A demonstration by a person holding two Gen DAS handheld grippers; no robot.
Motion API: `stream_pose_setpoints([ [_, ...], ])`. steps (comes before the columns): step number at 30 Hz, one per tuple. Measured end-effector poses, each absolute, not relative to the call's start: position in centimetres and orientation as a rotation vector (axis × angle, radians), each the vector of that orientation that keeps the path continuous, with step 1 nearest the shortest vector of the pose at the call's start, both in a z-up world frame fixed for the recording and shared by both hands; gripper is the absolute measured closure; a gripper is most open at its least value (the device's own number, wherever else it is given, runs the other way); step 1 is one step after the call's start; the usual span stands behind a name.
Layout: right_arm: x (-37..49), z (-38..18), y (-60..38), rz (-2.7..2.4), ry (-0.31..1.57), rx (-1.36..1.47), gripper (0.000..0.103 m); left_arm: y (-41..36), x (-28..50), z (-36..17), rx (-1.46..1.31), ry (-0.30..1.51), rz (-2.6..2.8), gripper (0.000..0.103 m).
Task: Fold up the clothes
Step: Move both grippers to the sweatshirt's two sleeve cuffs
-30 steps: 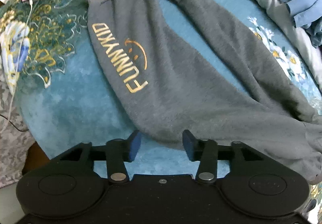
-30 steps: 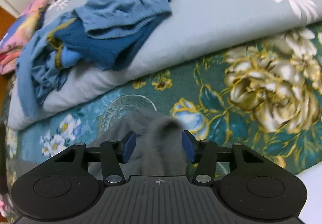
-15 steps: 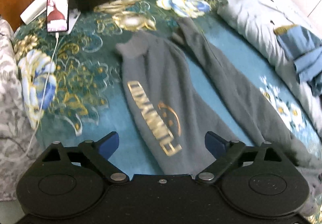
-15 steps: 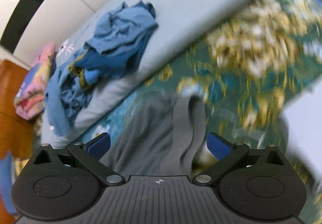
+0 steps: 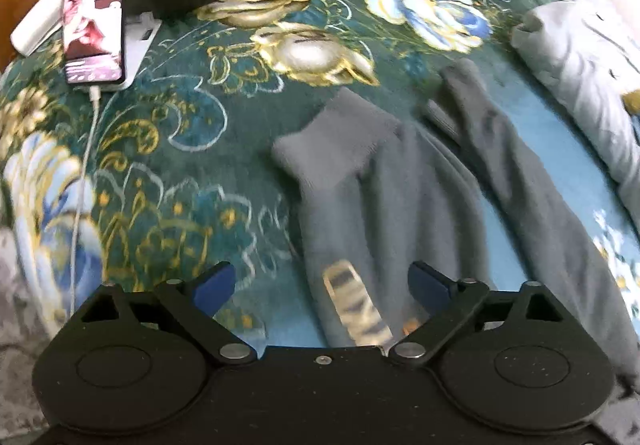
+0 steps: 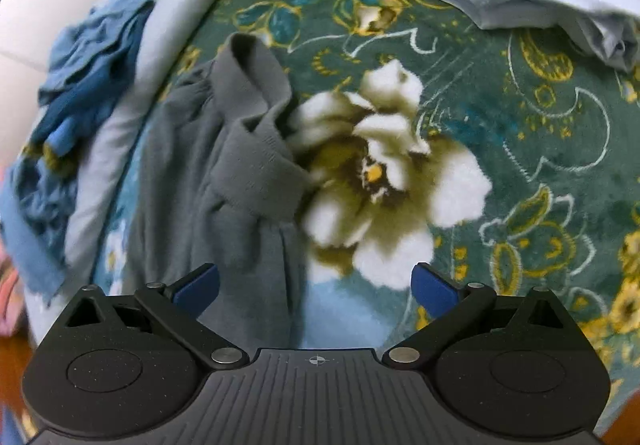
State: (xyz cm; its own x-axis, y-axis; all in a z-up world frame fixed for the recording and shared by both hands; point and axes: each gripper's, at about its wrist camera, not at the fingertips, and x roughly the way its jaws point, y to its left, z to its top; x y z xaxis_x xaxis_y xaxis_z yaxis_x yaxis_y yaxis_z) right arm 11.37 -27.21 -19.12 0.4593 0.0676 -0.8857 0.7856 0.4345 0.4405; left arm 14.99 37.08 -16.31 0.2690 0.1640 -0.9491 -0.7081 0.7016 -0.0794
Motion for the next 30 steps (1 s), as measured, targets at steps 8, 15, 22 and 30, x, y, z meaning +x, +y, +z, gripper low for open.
stream_pose_setpoints([
  [8,12.9,-22.1,-26.1,-0.644,0.986,1.055,0.007,39.6,18.2,-19.5,-0.507,1.174,0.608,0.022],
  [15,13.5,-22.1,-25.3,-0.643,1.034,1.005,0.007,39.2,19.2,-20.0,-0.508,1.148,0.655,0.021],
  [22,14.7,-21.6,-24.6,-0.632,1.116,0.922,0.006,38.8,18.9,-20.5,-0.506,1.216,0.775,0.021],
  [30,15.8,-21.1,-23.9,-0.598,1.173,0.831,0.006,39.2,20.1,-20.8,-0.542,1.201,0.767,0.021],
])
